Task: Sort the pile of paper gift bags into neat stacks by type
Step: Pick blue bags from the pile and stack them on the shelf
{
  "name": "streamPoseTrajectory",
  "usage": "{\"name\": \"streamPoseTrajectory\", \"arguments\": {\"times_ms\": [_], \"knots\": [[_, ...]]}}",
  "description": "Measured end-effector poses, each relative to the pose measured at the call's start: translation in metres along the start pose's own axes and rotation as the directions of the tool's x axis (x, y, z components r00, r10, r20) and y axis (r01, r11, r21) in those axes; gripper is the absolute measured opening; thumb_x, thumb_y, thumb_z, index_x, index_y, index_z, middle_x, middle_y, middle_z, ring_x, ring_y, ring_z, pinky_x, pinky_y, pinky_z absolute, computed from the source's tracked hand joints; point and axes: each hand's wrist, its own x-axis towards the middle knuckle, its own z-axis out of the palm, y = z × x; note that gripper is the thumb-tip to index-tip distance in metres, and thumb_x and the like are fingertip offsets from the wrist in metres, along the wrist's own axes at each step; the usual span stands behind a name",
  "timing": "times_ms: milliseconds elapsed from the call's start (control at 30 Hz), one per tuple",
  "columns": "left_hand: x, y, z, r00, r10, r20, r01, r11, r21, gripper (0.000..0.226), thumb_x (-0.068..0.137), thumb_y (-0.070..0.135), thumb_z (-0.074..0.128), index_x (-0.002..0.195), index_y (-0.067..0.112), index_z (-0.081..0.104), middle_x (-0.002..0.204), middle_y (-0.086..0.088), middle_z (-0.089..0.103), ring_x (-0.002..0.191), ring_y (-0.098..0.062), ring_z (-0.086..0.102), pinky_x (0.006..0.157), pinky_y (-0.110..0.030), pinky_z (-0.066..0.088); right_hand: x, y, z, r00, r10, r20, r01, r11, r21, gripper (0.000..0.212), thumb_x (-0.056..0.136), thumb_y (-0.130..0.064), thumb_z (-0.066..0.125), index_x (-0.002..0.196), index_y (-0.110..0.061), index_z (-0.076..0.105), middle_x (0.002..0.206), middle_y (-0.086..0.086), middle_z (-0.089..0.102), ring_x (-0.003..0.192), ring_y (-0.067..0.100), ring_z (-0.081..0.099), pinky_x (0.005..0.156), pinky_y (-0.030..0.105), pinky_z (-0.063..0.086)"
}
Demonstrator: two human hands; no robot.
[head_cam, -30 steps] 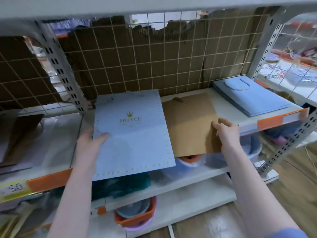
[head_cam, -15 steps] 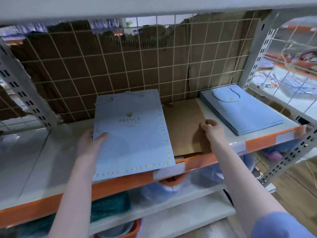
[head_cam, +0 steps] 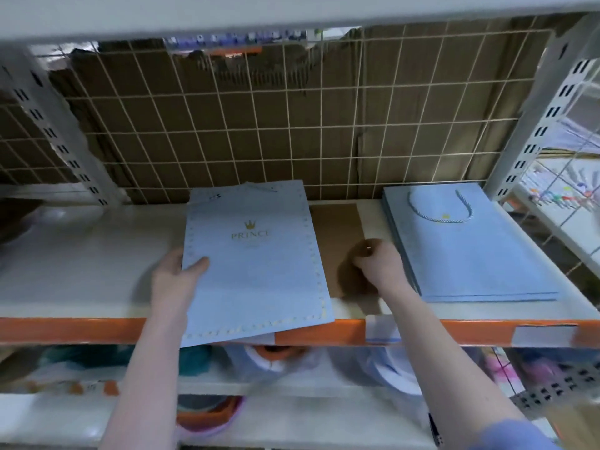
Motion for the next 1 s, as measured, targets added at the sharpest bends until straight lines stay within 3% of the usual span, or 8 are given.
{"name": "streamPoseTrajectory", "arguments": {"times_ms": [167,333,500,700,833,1000], "knots": [[0.006,0.002,-0.001,1.000,0.023,0.002,-0.023,0.999,0.042,0.029,0.089,0.002,0.058,0.119,0.003,0.058,0.109,-0.016,0.064,0.091,-0.031,0.063,0.079,-0.038,0.049,0.002,0.000,0.004,0.998,-0.055,0.001,0.055,0.996,-0.064,0.039,0.083,-0.011,0.064,0.121,-0.008,0.058,0.118,0.015,0.062,0.103,0.031,0.060,0.081,0.032,0.049],[0.015,0.006,-0.006,0.997,0.048,0.060,-0.054,0.993,0.106,0.029,0.090,0.008,0.058,0.119,0.006,0.061,0.112,-0.015,0.066,0.098,-0.033,0.065,0.085,-0.047,0.051,0.005,-0.005,0.010,0.996,-0.091,0.021,0.092,0.992,-0.085,0.025,0.081,-0.011,0.066,0.105,-0.006,0.064,0.107,0.016,0.066,0.094,0.030,0.062,0.067,0.028,0.044],[0.025,0.006,-0.011,0.997,0.033,0.063,-0.038,0.996,0.075,0.031,0.090,0.004,0.057,0.120,0.005,0.059,0.112,-0.014,0.065,0.098,-0.031,0.063,0.083,-0.039,0.048,0.010,-0.014,0.023,0.995,-0.094,0.014,0.095,0.991,-0.090,0.034,0.079,-0.013,0.070,0.112,-0.004,0.062,0.113,0.015,0.062,0.101,0.030,0.060,0.083,0.036,0.051],[0.041,0.006,-0.014,0.997,-0.005,0.079,0.000,0.998,0.058,0.028,0.089,0.005,0.058,0.116,0.005,0.060,0.115,-0.016,0.064,0.101,-0.034,0.063,0.087,-0.045,0.048,0.012,-0.020,0.031,0.997,-0.070,-0.014,0.068,0.992,-0.109,0.037,0.081,-0.008,0.067,0.116,0.001,0.059,0.112,0.018,0.063,0.107,0.031,0.058,0.086,0.038,0.050],[0.050,0.004,-0.008,0.993,-0.021,0.120,0.017,0.999,0.032,0.030,0.089,0.005,0.058,0.119,0.002,0.059,0.113,-0.017,0.064,0.098,-0.034,0.063,0.080,-0.039,0.049,0.005,-0.018,0.022,0.993,-0.073,-0.096,0.070,0.997,-0.035,0.040,0.089,-0.018,0.059,0.128,-0.009,0.055,0.122,0.013,0.062,0.109,0.028,0.059,0.084,0.030,0.046],[0.050,0.005,0.017,0.986,-0.024,0.166,0.019,0.999,0.033,0.034,0.086,0.010,0.061,0.120,0.014,0.060,0.113,-0.011,0.066,0.100,-0.031,0.064,0.091,-0.049,0.050,-0.004,-0.012,-0.003,0.984,-0.086,-0.154,0.101,0.990,0.098,0.033,0.093,-0.026,0.053,0.120,-0.009,0.062,0.105,0.011,0.069,0.094,0.024,0.064,0.081,0.032,0.050]]}}
